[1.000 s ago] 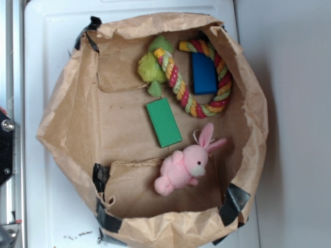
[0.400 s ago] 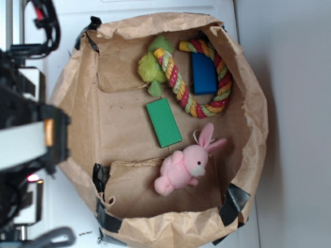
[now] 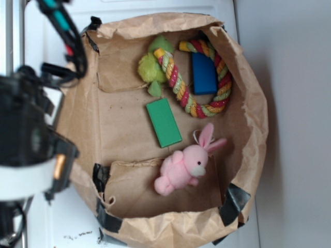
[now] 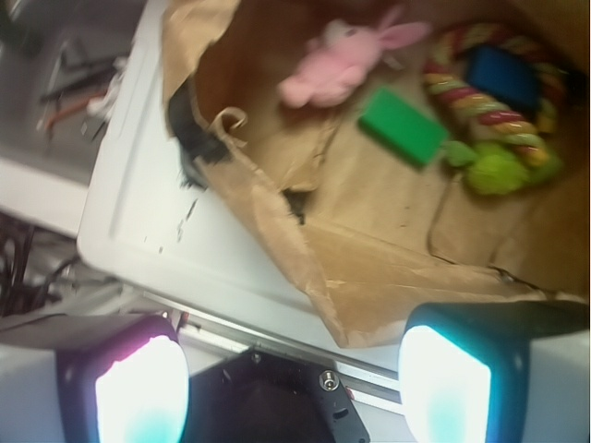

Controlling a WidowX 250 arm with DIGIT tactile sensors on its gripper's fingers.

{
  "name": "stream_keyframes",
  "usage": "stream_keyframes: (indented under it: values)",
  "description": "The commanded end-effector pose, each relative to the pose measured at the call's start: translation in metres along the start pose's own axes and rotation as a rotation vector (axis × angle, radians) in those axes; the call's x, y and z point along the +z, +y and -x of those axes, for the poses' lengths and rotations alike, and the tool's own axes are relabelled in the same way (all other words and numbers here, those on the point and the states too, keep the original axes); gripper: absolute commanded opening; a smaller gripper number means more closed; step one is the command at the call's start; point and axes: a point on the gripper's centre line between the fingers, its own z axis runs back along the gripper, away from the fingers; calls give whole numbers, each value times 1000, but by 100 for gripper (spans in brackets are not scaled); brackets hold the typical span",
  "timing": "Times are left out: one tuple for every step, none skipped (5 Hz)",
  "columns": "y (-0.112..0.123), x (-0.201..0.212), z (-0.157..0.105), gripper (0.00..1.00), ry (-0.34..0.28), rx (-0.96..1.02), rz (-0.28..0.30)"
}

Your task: Grab the multicolored rope.

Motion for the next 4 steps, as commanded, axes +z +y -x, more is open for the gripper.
stream_keyframes:
  values:
    - [2,11,1,100,-16,-11,-28]
    - [3,22,-1,100,-68,34,-68]
    - [3,22,-1,100,-68,34,-68]
    - [3,22,-1,100,-68,34,-68]
